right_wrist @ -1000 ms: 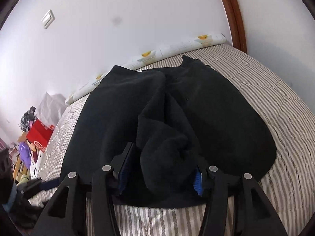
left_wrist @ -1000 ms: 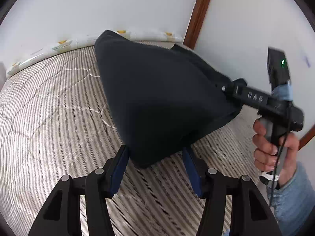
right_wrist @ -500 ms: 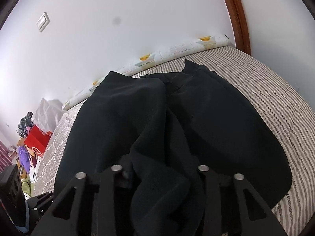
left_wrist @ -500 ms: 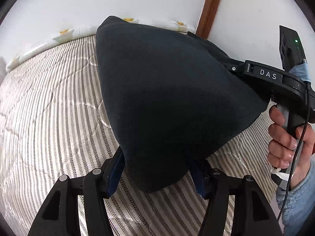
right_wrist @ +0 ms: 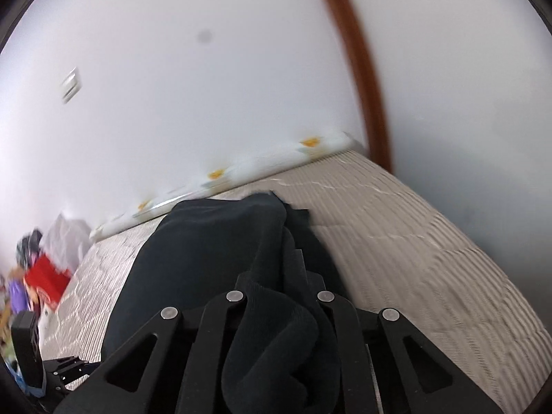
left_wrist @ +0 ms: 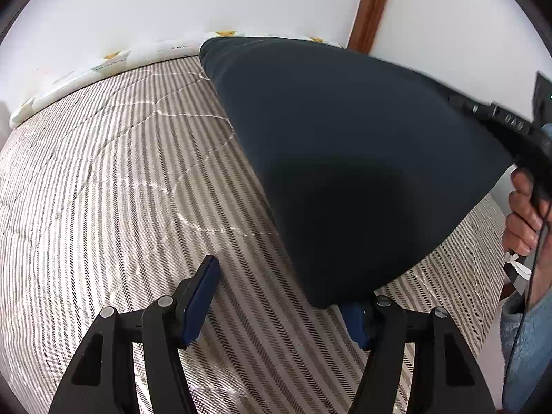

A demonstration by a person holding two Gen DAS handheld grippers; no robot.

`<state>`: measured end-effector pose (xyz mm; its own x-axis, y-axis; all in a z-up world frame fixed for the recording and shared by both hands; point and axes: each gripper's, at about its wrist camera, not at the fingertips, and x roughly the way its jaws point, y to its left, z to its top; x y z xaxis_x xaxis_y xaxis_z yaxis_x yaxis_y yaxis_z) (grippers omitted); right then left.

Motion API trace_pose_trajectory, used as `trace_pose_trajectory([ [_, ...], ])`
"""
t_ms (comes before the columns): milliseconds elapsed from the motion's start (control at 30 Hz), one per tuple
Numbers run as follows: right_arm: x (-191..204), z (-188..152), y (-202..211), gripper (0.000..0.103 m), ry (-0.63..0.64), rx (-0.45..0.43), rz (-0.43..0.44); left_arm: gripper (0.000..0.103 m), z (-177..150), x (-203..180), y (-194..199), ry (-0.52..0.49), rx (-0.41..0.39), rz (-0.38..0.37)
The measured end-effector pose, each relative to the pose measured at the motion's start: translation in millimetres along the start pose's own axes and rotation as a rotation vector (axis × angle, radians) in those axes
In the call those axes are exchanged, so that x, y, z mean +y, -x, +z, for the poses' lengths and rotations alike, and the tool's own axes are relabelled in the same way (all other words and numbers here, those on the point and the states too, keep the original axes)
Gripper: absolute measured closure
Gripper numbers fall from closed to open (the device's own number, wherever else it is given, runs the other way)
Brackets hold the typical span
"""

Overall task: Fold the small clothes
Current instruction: 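Carry the black sweatshirt toward the pillow and lower it with the right gripper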

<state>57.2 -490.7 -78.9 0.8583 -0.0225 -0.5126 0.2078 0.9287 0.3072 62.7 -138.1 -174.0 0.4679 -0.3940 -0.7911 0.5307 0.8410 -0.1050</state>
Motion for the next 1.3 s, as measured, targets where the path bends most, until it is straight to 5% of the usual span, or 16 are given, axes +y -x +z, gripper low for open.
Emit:
trace_pose_trajectory([
  [233, -18, -20, -22, 0.087, 0.012, 0.121, -0.037, 0.042, 4, -8, 1, 0.001, 0.001, 0.025],
  [433, -28, -24, -14, 0.052, 0.001, 0.175, -0.088, 0.062, 12, -24, 0, -0.006, -0.018, 0.006],
  [533, -31, -28, -19, 0.053, -0.016, 0.203, -0.081, 0.073, 14, -29, -1, -0.011, -0.03, 0.012],
  [567, -31, -29, -22, 0.057, -0.024, 0.209, -0.081, 0.079, 14, -31, 0, -0.017, -0.042, 0.024],
  [600, -31, -30, -24, 0.077, -0.029, 0.212, -0.067, 0.083, 14, -32, 2, -0.024, -0.06, 0.033],
  [700, -16, -31, -33, 0.084, 0.017, 0.197, -0.065, 0.085, 14, -29, 8, -0.022, -0.081, 0.032],
  [933, 17, -29, -53, 0.087, 0.007, 0.219, -0.009, 0.086, 17, 28, 27, 0.071, -0.109, 0.06],
  [1300, 143, -29, -116, 0.087, 0.087, 0.287, 0.132, 0.086, -7, 132, 61, 0.218, -0.1, 0.142],
])
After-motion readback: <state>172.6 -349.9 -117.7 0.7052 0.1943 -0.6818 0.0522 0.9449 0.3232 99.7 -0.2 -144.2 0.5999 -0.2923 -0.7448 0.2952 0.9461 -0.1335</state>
